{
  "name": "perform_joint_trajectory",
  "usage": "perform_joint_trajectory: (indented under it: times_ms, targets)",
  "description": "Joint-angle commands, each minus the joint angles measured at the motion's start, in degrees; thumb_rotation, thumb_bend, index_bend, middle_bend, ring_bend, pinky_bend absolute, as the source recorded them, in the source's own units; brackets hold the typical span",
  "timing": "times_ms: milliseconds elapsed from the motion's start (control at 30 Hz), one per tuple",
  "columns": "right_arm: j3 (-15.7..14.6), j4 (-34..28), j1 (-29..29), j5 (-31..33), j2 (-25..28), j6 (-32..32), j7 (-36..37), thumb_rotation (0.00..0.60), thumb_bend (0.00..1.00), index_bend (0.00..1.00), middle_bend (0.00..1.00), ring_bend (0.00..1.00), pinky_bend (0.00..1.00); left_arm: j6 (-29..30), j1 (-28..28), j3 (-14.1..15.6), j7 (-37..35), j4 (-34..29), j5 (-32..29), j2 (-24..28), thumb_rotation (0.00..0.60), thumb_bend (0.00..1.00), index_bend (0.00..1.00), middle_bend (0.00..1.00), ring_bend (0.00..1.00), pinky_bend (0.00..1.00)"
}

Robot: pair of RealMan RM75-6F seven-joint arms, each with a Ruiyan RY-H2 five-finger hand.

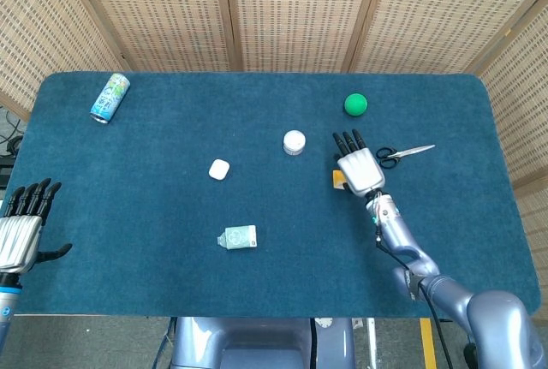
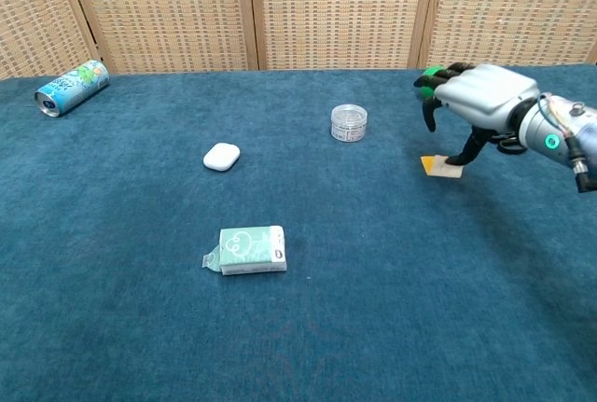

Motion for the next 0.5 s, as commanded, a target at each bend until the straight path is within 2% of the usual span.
perform_joint_trajectory:
  times_ms: [33, 267, 500]
  targets:
    - [0.25, -1.63, -0.4, -0.04, 1.38, 0.82, 0.73, 0.6, 0.31, 0.4, 0.05, 0.0, 0.0, 0.14, 0.03, 0.02, -0.04, -0.1, 0.08, 0.07, 0.6, 0.0, 0.0, 0.0, 0.0, 0.0]
    - [-1.24, -8.92, -1.46, 1.38, 5.71, -2.07, -1.76, 0.6, 0.31, 0.4, 0.03, 0.0, 0.0, 0.23, 0.04, 0.09, -0.32, -0.11, 0.14, 0.19, 0.6, 0.0, 0.0, 0.0, 0.0, 0.0]
    - [-1.46, -11.12, -1.65, 4.22, 6.14, -4.22, -4.4, 0.6, 0.31, 0.4, 0.03, 0.0, 0.0, 0.46, 0.1, 0.14, -0.24, -0.23, 0.17, 0.22, 0.6, 0.0, 0.0, 0.0, 0.0, 0.0]
